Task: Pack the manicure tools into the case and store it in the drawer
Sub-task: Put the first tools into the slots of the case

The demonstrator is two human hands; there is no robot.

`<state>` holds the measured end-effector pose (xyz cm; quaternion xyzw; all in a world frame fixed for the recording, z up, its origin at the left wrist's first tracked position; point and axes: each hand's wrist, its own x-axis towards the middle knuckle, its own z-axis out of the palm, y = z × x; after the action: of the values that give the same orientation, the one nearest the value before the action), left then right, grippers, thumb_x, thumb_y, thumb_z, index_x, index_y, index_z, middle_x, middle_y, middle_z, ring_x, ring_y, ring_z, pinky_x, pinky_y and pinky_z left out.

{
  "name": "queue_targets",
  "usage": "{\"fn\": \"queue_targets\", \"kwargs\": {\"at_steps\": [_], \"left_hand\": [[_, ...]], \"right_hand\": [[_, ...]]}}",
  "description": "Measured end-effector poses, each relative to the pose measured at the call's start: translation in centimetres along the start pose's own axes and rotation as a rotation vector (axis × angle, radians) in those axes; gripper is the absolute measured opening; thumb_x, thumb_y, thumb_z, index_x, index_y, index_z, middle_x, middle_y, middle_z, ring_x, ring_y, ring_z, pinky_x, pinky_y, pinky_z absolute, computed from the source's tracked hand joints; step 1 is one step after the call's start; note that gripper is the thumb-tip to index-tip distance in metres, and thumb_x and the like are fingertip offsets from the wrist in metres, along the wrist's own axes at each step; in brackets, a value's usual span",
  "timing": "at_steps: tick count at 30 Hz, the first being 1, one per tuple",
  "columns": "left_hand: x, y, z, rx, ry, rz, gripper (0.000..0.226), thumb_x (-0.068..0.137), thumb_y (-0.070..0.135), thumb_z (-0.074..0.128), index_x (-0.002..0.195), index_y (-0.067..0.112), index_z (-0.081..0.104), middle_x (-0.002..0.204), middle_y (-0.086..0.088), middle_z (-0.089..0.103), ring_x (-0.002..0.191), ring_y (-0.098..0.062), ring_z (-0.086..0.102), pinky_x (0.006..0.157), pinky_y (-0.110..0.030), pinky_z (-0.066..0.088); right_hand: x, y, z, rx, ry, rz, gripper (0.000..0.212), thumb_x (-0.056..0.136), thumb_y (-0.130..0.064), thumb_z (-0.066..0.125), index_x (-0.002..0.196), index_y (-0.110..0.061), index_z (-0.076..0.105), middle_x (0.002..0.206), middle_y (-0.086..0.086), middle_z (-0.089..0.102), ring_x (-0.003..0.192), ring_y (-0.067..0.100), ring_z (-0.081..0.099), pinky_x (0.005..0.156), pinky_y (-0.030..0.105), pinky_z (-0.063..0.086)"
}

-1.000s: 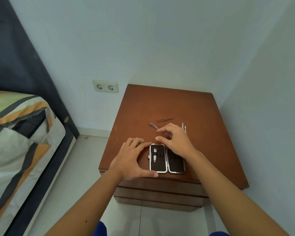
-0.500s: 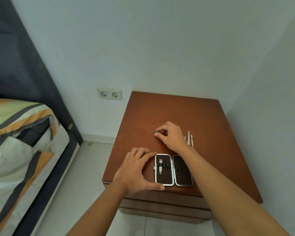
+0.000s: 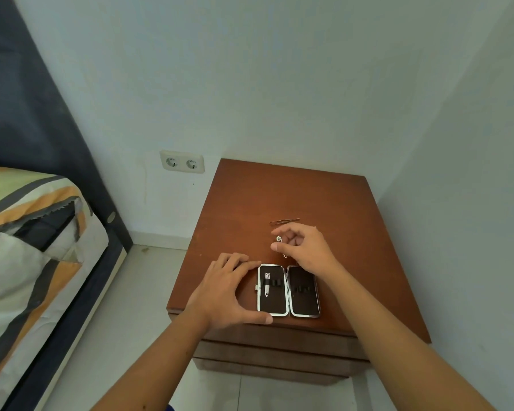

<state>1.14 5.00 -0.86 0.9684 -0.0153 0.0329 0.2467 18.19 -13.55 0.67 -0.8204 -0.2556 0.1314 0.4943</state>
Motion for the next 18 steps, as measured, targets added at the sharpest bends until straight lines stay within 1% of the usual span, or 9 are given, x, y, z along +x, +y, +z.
{"fn": "queue_targets", "kwargs": {"at_steps": [2,5,7,10,12,15,18], "left_hand": [[0.0,0.1,0.0,0.001,0.003,-0.002,0.115,0.055,0.1,0.063,0.152,0.042,0.039,0.143,0.019,0.037,0.134,-0.003,0.027,0.115,-0.029,0.027],[0.0,0.0,0.0,0.007,-0.005,-0.005,0.117,0.054,0.101,0.062,0.152,0.042,0.038,0.143,0.019,0.036,0.133,-0.003,0.026,0.115,-0.029,0.026],[0.0,0.0,0.0,0.008,-0.004,-0.001,0.117,0.054,0.101,0.061,0.153,0.042,0.037,0.143,0.02,0.036,0.133,-0.003,0.025,0.115,-0.028,0.026],[0.0,-0.1,0.0,0.005,-0.015,-0.001,0.115,0.056,0.101,0.06,0.153,0.044,0.035,0.145,0.02,0.034,0.133,-0.001,0.024,0.112,-0.025,0.024],[0.0,0.0,0.0,0.012,-0.01,0.004,0.115,0.056,0.101,0.061,0.152,0.044,0.035,0.144,0.02,0.035,0.132,-0.001,0.024,0.11,-0.023,0.022],[0.0,0.0,0.1,0.01,0.005,0.007,0.115,0.056,0.1,0.062,0.152,0.042,0.037,0.144,0.018,0.037,0.132,-0.002,0.025,0.109,-0.023,0.022],[-0.1,-0.1,0.1,0.005,0.002,0.005,0.115,0.056,0.1,0.061,0.152,0.042,0.038,0.143,0.019,0.036,0.133,-0.003,0.026,0.112,-0.026,0.025]], "right_hand": [[-1.0,0.2,-0.2,-0.001,0.002,0.029,0.025,0.081,-0.022,0.091,0.102,-0.023,0.079,0.08,-0.005,0.067,0.061,0.001,0.056,0.068,0.019,0.052],[-2.2,1.0,-0.2,-0.032,0.046,0.065,0.025,0.075,-0.033,0.094,0.095,-0.03,0.08,0.082,-0.003,0.075,0.068,0.003,0.06,0.071,0.02,0.053],[-2.9,1.3,0.0,-0.047,0.065,0.081,0.026,0.073,-0.037,0.095,0.093,-0.031,0.08,0.083,-0.003,0.076,0.07,0.003,0.06,0.069,0.018,0.051],[-3.3,1.5,0.3,-0.034,0.068,0.086,0.026,0.073,-0.037,0.095,0.092,-0.03,0.079,0.08,-0.006,0.074,0.067,0.001,0.056,0.065,0.016,0.048],[-3.4,1.4,0.6,-0.043,0.056,0.066,0.025,0.073,-0.035,0.095,0.091,-0.029,0.079,0.078,-0.005,0.073,0.065,-0.001,0.054,0.064,0.015,0.046],[-3.4,1.3,0.8,-0.077,0.026,0.034,0.027,0.073,-0.034,0.096,0.094,-0.026,0.08,0.08,-0.001,0.075,0.068,0.0,0.054,0.066,0.014,0.045],[-3.5,1.4,0.8,-0.109,-0.002,0.011,0.029,0.072,-0.034,0.096,0.095,-0.026,0.08,0.08,-0.005,0.073,0.072,0.001,0.055,0.068,0.014,0.045]]}}
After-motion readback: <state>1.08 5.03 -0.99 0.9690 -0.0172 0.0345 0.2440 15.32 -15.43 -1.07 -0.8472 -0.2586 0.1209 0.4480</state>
